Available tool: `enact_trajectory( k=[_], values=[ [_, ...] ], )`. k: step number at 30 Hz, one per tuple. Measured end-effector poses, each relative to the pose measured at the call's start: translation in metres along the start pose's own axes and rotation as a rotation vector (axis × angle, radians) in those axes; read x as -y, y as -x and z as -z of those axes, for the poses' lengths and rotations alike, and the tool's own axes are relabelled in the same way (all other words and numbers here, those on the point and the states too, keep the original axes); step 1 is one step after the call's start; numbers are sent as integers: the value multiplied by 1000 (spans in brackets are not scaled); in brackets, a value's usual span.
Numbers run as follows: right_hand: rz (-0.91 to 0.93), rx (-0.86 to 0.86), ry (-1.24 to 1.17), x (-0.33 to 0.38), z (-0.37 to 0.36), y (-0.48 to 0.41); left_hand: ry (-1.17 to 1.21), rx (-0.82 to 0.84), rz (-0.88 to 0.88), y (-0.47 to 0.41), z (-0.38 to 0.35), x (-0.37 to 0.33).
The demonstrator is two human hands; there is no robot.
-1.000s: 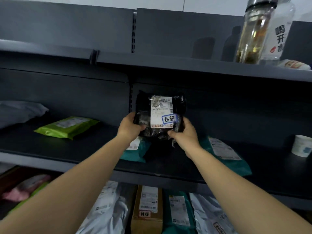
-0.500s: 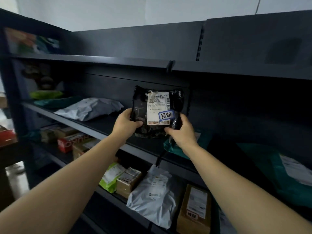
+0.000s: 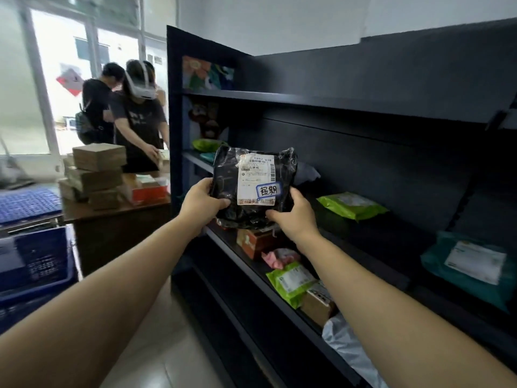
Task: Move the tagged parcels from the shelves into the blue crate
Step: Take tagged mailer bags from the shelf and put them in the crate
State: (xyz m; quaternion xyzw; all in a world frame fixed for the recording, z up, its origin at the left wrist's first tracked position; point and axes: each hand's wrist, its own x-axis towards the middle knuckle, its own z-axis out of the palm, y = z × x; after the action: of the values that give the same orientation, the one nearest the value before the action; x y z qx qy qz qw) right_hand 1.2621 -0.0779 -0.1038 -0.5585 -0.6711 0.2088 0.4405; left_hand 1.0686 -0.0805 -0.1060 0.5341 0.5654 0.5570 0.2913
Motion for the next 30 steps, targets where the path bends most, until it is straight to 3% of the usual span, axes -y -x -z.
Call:
enact_trajectory(
  k=[14, 30],
  values=[
    [-6, 330, -69, 92, -245, 9, -127, -192, 190, -10, 230, 117],
    [106, 711, -106, 153, -487, -24, -188, -486, 472, -55, 402, 262]
  ],
)
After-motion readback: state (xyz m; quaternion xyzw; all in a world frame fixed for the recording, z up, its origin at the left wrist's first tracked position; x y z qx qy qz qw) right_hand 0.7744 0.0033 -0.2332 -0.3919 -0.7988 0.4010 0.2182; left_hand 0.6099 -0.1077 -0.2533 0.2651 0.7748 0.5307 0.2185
